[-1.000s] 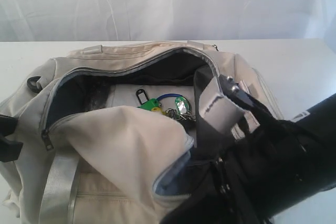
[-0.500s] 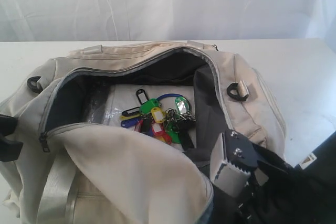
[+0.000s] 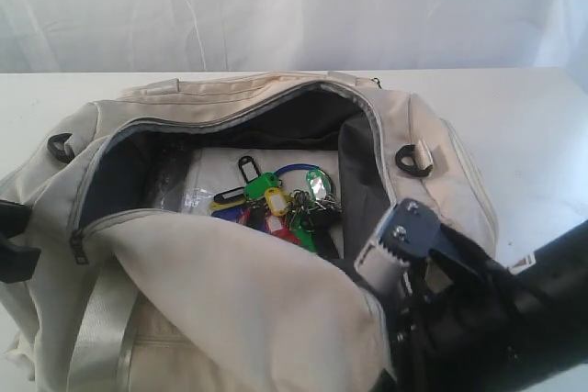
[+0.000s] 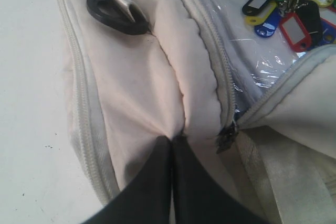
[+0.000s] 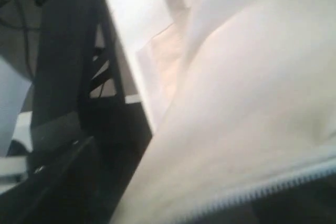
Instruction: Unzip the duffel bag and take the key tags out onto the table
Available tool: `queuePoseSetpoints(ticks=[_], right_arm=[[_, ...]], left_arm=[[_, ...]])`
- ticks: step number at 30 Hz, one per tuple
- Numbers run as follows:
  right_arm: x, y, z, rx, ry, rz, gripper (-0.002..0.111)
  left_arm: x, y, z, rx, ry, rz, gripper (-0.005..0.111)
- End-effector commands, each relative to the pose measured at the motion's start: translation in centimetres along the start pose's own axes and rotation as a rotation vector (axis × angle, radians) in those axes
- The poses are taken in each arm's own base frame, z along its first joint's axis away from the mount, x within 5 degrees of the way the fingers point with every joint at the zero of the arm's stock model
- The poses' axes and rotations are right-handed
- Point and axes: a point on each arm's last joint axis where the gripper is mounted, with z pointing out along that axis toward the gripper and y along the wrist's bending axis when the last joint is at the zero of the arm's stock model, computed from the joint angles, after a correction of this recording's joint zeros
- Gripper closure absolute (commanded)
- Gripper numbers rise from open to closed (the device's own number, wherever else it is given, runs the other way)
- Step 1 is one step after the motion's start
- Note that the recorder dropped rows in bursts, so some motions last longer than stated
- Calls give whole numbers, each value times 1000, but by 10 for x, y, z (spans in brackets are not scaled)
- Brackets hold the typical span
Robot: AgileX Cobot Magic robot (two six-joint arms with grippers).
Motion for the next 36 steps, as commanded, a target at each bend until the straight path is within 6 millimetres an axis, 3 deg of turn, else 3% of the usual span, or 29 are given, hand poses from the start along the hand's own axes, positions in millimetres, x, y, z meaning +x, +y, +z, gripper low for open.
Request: queuePoseSetpoints(ticks=[1,9,12,15,20,25,30,36], right_arm=[[-20,-10,-7,131,-131,89,37],[-31,-29,1,203,-206,208,37],[-46,-24,4,81,-281,181,37],[-57,-2,0,-162,-327,64,39],[-39,23,3,-393,-137,-97,48],[-18,28,23,-251,124,-116,49],[1,16,37,-108,235,-82,49],[11,7,49,-90,290,-26,49]], left_arm=[[2,-1,-1,7,8,-15,107],[2,-1,-1,7,8,-15,107],[2,-1,-1,7,8,-15,107],[2,-1,-1,7,8,-15,107],[2,-1,-1,7,8,-15,107],[2,-1,-1,7,8,-15,107],[2,-1,-1,7,8,-15,107],[-4,-1,-7,18,-2,-40,107]])
